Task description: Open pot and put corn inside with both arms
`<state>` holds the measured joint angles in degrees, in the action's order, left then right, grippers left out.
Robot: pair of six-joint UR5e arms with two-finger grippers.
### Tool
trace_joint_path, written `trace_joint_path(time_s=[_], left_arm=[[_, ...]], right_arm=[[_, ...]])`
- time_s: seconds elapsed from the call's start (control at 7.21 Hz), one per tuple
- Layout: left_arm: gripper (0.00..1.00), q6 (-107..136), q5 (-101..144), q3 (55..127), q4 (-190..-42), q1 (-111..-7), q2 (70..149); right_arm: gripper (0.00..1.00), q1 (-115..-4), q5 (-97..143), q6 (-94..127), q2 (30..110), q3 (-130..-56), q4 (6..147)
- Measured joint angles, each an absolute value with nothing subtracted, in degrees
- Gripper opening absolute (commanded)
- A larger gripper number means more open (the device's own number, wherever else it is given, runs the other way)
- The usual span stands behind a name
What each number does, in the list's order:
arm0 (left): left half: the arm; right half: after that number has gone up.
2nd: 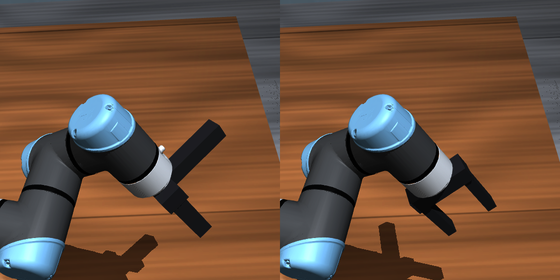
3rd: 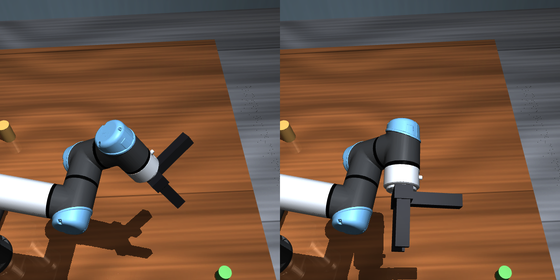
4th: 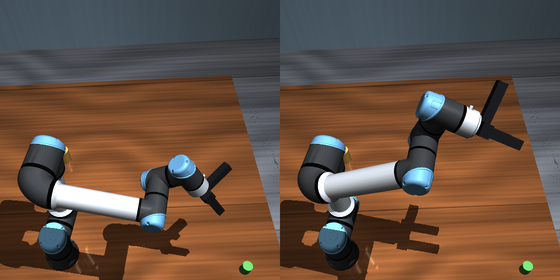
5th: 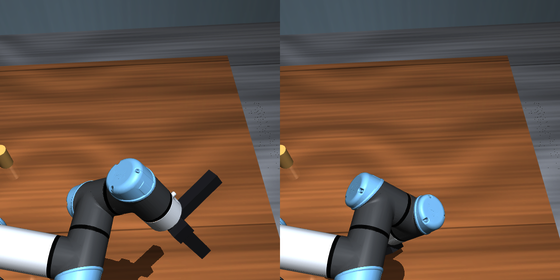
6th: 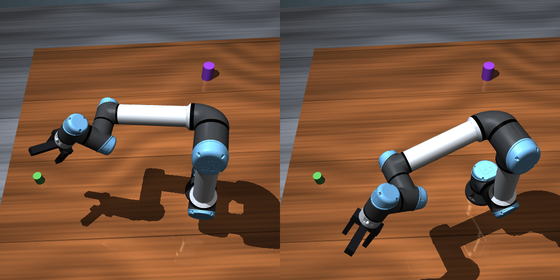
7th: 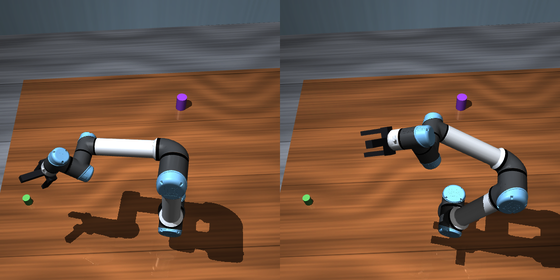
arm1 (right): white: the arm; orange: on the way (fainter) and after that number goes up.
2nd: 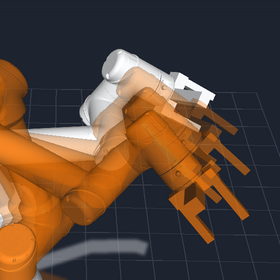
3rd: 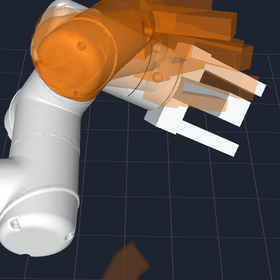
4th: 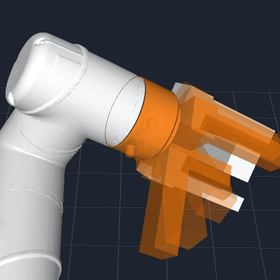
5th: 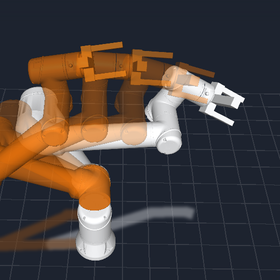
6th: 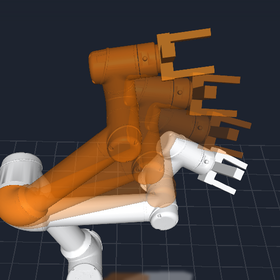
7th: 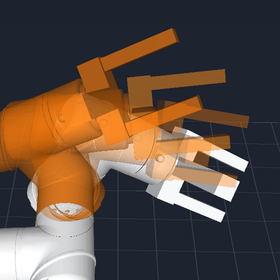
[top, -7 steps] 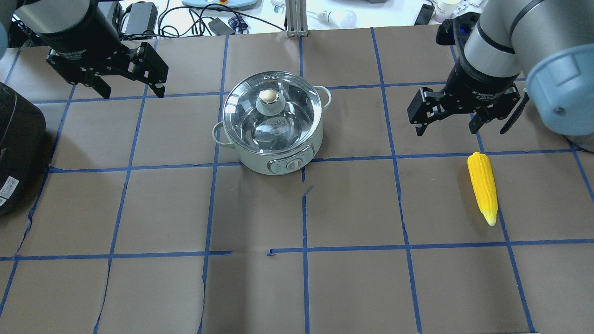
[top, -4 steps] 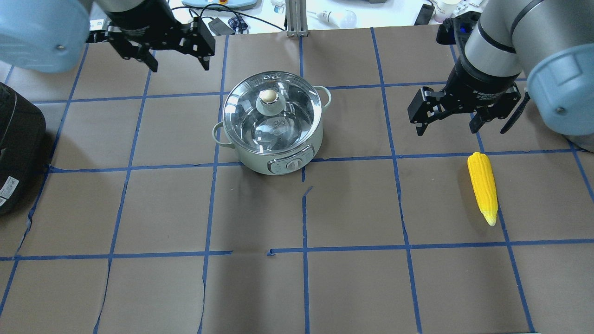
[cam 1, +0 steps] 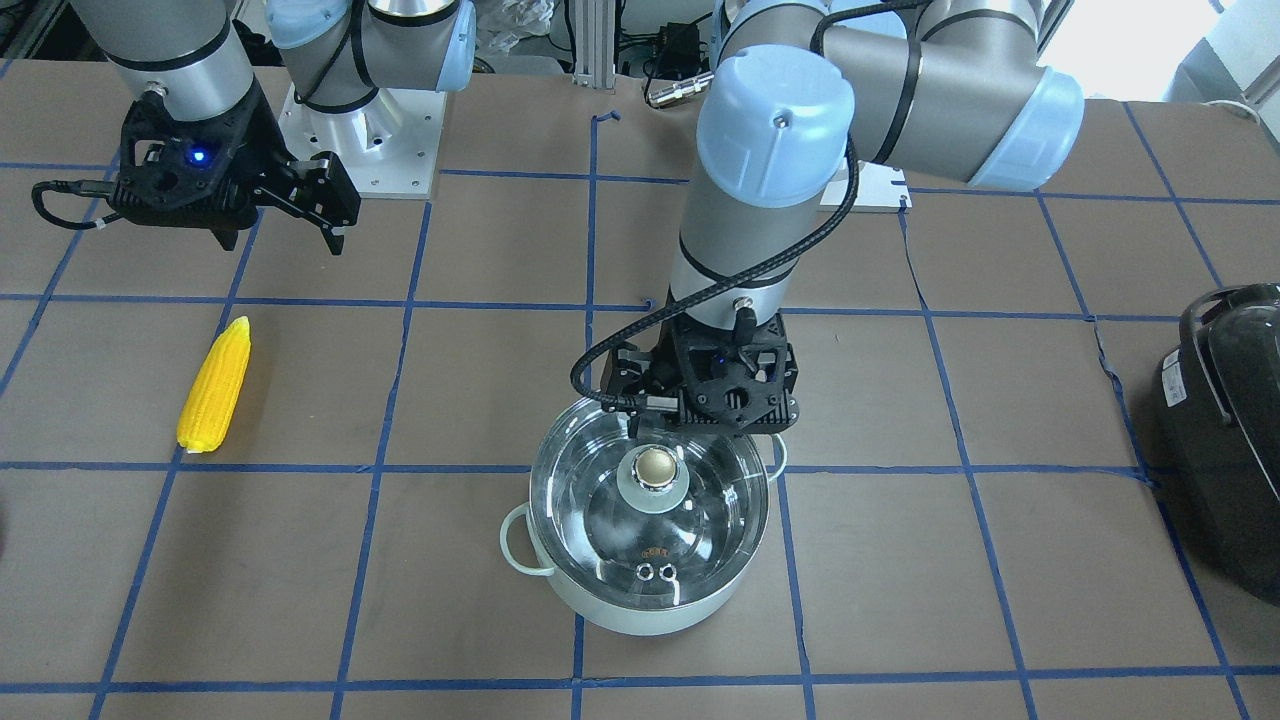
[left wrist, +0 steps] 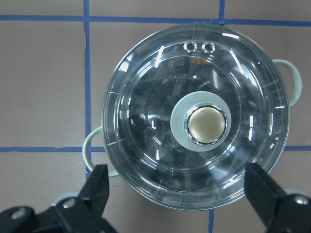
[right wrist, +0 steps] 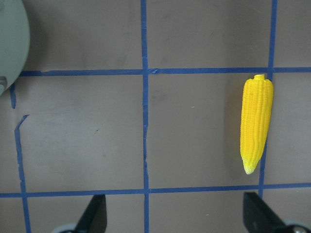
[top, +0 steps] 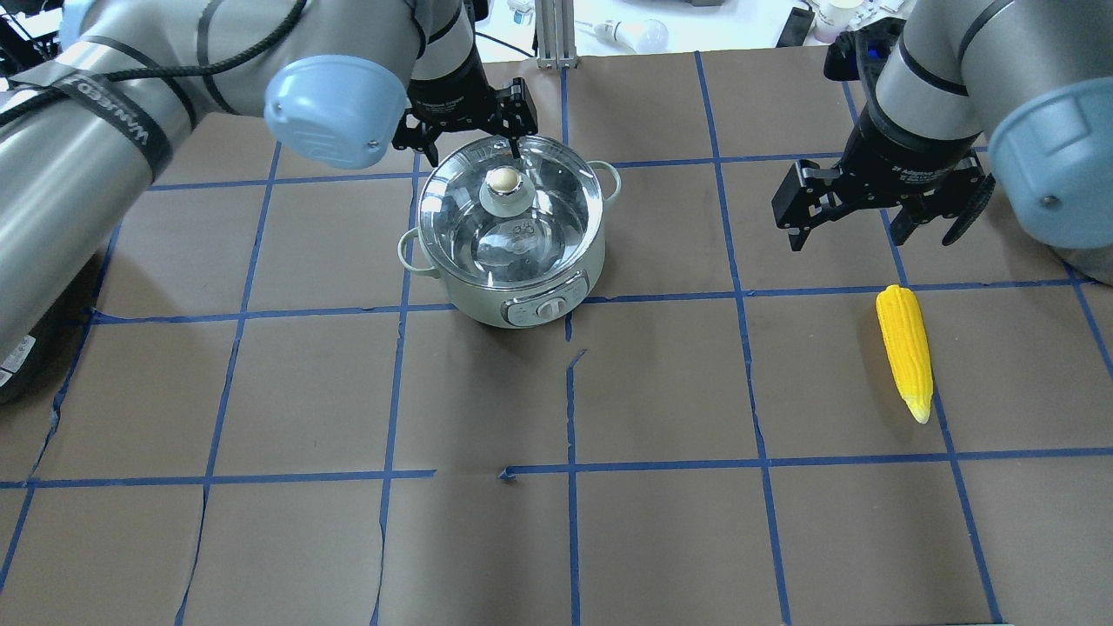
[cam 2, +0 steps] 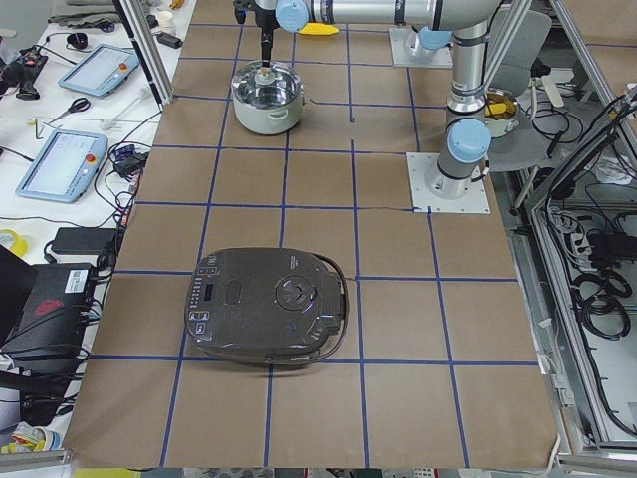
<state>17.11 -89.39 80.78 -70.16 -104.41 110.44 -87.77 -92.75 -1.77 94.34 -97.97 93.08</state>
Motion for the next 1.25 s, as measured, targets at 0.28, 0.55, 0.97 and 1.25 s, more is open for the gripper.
trace_joint_path(time_s=[0.28, 0.55, 0.97, 1.25], left_arm=[[1.00, 19.1, -90.1, 80.9, -67.5, -106.5, 113.6], [1.00, 19.2, -92.0, 81.0, -67.2, -106.8, 114.5], [0.88, 19.0, -92.8, 81.2, -67.1, -106.9, 115.5], [0.74, 18.1, -92.9, 81.3, -67.1, -106.8, 115.6]], right_arm=[[1.00, -84.9, -96.9, -0.8, 93.9, -98.3, 93.9], [1.00, -77.1, -97.7, -1.0, 92.9, -99.1, 94.8], [1.00, -72.1, -97.1, -4.8, 89.2, -103.8, 102.0], [1.00, -71.8, -96.1, -8.0, 85.8, -109.3, 110.4]])
